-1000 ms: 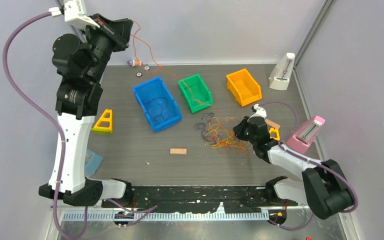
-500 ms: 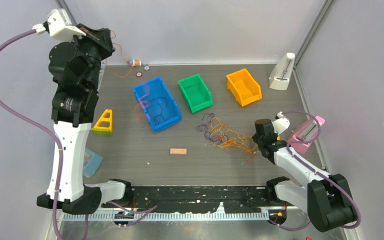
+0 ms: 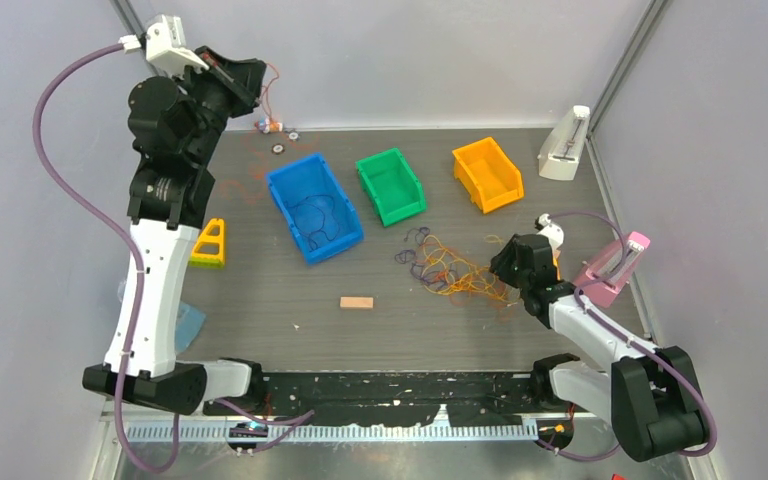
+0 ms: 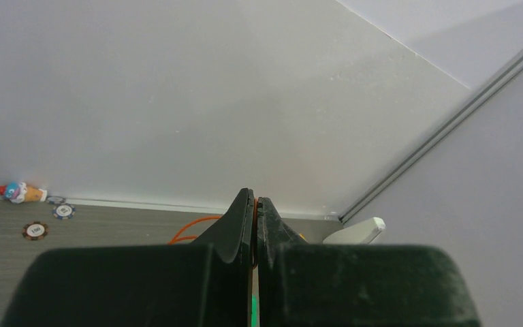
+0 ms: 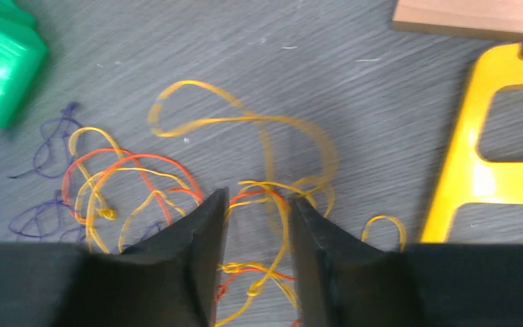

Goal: Untangle the cables
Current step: Untie the cable, then place the cable in the bin.

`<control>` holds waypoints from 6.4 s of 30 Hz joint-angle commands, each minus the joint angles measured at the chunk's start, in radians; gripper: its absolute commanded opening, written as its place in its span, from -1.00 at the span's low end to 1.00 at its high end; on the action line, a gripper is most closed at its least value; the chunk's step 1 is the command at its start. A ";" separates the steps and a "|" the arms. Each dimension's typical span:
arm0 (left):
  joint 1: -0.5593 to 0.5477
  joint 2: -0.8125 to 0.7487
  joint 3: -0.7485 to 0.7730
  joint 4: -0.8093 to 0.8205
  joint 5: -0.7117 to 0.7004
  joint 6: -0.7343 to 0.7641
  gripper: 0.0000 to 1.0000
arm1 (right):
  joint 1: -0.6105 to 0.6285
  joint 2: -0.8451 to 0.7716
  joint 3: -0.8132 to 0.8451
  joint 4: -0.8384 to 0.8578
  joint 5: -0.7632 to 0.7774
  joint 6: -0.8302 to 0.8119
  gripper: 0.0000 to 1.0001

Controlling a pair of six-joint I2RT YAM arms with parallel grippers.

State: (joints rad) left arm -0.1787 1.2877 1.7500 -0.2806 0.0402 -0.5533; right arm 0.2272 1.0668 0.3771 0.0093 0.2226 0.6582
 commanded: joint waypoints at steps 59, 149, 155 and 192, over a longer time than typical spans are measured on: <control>-0.163 0.604 0.496 0.418 0.365 -0.229 -1.00 | 0.000 -0.023 0.012 0.243 -0.287 -0.137 0.91; -0.298 0.849 0.352 -0.036 0.185 0.179 -1.00 | -0.001 0.004 0.044 0.248 -0.387 -0.146 0.96; -0.310 0.859 0.427 -0.064 0.183 0.209 -1.00 | 0.000 0.005 0.044 0.246 -0.385 -0.148 0.96; -0.275 0.839 0.290 -0.243 0.119 0.181 0.78 | 0.001 0.116 0.183 0.024 -0.334 -0.204 0.97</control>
State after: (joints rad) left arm -0.4541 2.2189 1.9644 -0.4473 0.1719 -0.4324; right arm 0.2272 1.1618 0.4839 0.1036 -0.1349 0.4908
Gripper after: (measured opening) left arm 0.791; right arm 0.982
